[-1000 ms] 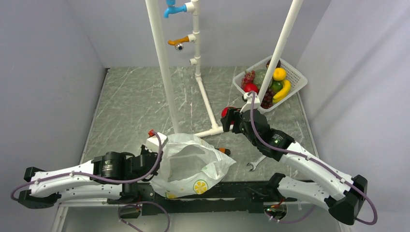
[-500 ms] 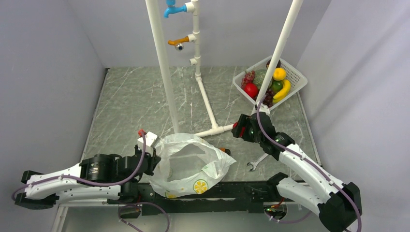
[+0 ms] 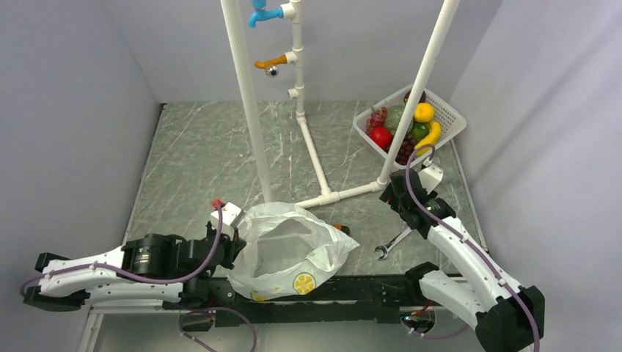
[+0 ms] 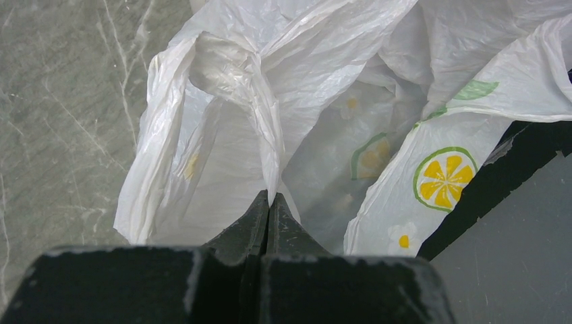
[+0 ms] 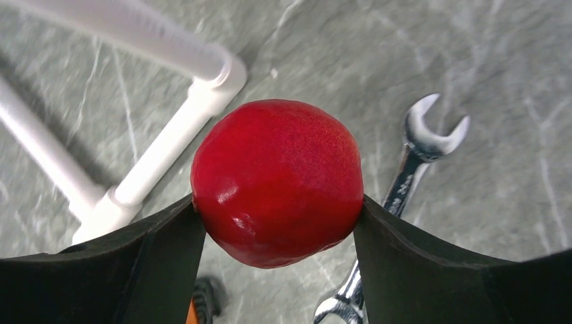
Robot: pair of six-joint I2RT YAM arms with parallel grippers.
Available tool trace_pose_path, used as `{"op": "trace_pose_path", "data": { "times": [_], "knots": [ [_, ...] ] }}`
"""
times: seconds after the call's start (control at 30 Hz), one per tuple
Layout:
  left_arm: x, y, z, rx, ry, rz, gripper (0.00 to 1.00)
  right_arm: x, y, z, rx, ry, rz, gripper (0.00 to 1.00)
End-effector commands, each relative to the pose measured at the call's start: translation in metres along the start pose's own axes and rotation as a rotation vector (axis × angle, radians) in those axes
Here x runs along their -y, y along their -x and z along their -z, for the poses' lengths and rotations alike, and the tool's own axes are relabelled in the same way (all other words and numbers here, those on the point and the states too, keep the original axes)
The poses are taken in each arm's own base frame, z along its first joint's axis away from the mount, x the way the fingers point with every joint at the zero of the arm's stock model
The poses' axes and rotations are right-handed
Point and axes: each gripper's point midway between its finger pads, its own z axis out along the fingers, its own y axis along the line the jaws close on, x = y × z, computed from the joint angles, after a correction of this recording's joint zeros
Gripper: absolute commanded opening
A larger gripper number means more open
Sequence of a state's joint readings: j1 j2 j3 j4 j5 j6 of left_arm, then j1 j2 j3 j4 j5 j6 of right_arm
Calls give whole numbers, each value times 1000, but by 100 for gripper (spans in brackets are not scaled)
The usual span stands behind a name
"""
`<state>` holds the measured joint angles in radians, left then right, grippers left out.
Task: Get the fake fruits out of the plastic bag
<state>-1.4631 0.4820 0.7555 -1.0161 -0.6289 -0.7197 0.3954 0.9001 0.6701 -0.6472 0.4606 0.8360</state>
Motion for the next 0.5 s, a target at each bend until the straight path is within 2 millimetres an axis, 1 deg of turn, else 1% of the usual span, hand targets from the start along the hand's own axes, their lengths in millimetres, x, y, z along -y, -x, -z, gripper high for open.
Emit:
{"op": "trace_pose_path", "data": {
  "times": [0.0, 0.13, 0.27, 0.4, 0.47],
  "knots": [
    [0, 4, 2, 24, 1, 6, 0, 18, 46, -2, 187, -150, -90, 0],
    [1, 4, 4, 29, -12, 5, 0, 21, 72, -14, 244, -196, -126, 0],
    [4, 3, 6, 28, -30, -3, 0, 22, 100, -32, 260, -234, -179, 0],
    [2, 2, 8, 31, -22, -2, 0, 29, 137, -50, 282, -319, -263, 0],
    [1, 1, 9, 30, -18, -4, 0, 21, 161, -61, 294, -314, -280, 3]
  ]
}}
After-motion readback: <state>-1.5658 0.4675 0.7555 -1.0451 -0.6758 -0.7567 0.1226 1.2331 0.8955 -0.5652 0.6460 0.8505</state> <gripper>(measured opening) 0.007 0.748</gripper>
